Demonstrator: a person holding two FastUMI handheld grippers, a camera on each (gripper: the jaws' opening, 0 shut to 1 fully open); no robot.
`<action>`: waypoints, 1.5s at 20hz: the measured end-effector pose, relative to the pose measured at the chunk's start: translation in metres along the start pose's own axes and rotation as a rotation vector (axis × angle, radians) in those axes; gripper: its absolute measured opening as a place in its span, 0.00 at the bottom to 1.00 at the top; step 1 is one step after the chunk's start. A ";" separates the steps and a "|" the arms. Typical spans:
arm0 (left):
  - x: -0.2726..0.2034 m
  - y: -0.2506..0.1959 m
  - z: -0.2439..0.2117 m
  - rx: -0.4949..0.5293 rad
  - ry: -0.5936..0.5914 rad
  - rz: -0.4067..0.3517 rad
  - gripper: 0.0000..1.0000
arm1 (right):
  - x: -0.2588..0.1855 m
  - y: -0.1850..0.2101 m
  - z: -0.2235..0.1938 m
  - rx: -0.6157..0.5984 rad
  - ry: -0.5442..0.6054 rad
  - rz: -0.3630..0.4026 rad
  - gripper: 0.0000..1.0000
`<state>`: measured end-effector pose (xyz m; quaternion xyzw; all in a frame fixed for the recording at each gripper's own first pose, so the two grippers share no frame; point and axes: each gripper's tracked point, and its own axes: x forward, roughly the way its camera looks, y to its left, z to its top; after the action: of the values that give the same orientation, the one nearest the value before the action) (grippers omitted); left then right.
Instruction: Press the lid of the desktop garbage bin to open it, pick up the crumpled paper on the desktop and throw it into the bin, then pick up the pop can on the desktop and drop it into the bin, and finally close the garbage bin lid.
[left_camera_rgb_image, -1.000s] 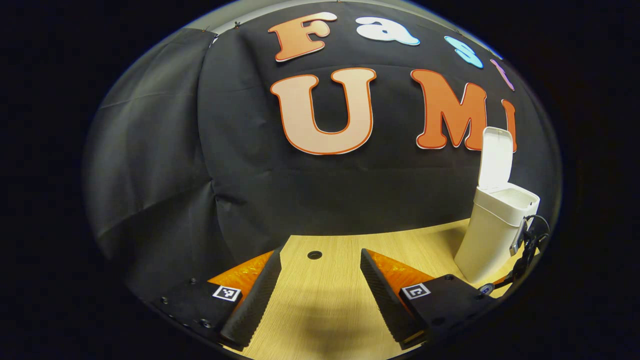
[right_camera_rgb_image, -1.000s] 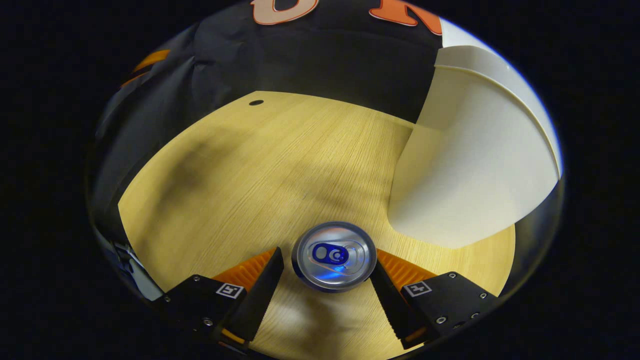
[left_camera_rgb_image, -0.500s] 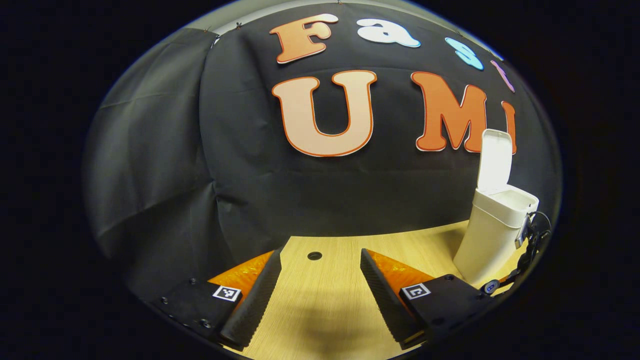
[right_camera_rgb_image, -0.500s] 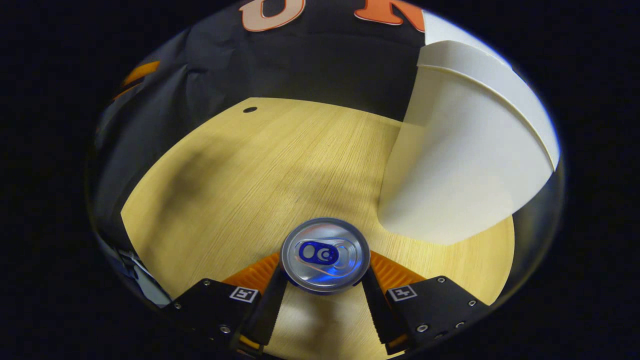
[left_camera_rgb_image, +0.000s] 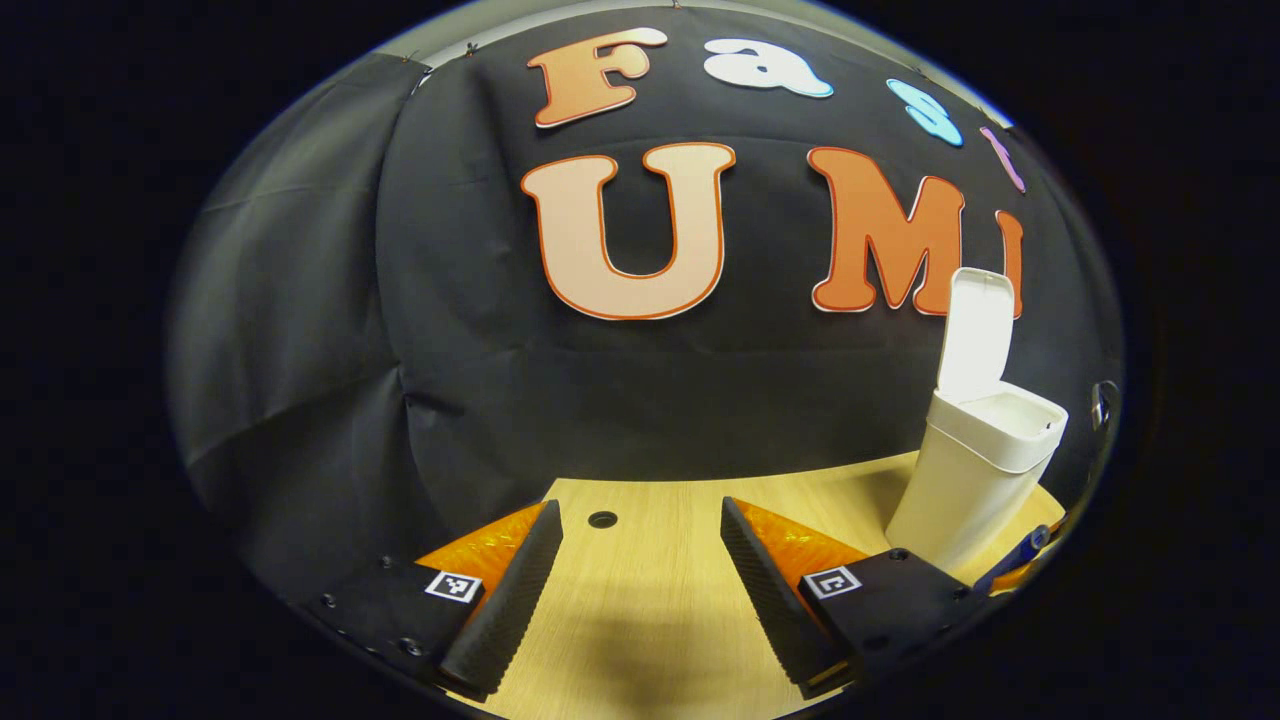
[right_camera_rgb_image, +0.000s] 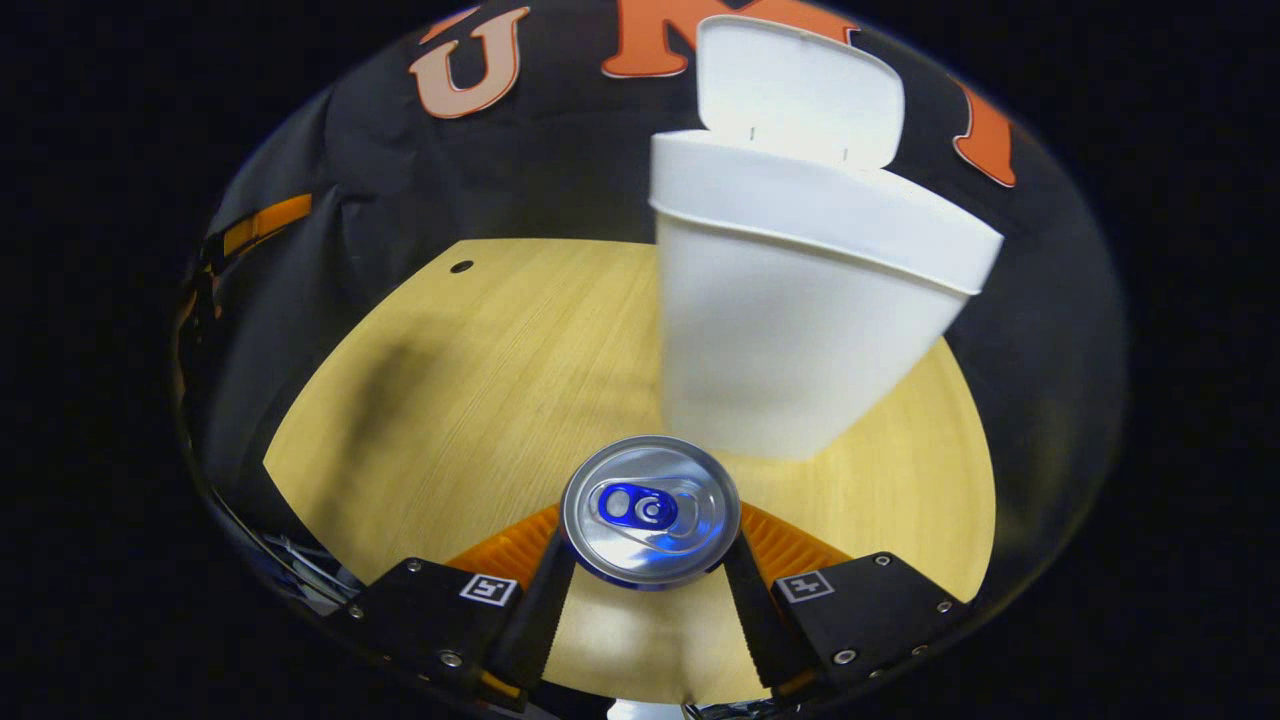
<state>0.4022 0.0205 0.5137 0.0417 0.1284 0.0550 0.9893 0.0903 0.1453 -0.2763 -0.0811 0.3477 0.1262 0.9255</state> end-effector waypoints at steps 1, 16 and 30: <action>0.002 -0.003 0.002 0.001 -0.003 -0.006 1.00 | -0.001 0.000 0.002 0.010 -0.009 -0.015 0.79; 0.016 -0.013 0.004 -0.002 -0.007 -0.023 1.00 | -0.002 -0.005 0.015 0.033 -0.211 -0.129 0.78; 0.007 0.014 -0.004 -0.008 -0.004 0.029 1.00 | 0.002 -0.019 0.049 -0.019 -0.348 -0.155 0.79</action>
<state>0.4069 0.0356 0.5098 0.0396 0.1255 0.0698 0.9888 0.1282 0.1390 -0.2399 -0.0933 0.1738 0.0698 0.9779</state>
